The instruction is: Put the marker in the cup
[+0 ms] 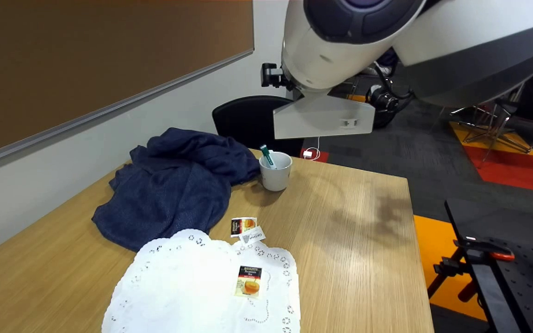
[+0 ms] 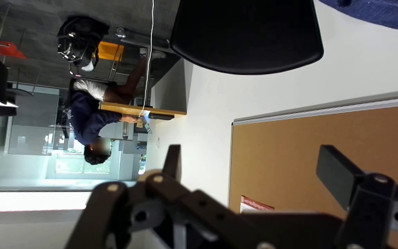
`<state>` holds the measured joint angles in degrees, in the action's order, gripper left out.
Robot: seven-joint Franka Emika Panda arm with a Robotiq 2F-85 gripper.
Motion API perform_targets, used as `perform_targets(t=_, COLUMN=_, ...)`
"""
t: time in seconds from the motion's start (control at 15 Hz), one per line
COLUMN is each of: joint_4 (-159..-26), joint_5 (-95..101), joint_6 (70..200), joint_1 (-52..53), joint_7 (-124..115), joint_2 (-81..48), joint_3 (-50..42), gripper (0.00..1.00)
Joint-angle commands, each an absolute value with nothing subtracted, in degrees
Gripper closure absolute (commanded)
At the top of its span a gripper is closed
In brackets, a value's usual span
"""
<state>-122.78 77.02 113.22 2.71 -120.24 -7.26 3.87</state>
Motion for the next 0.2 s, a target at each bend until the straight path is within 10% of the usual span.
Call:
perform_targets(t=0.0, joint_4=-122.69, joint_5=76.84, joint_6=113.11, joint_1=2.99, joint_7=-120.09, joint_2=-7.24, joint_3=3.67, gripper=0.00)
perform_targets(t=0.13, joint_4=-122.70, joint_5=76.84, joint_6=113.12, joint_1=2.99, joint_7=-120.09, joint_2=-7.24, joint_3=3.67, gripper=0.00)
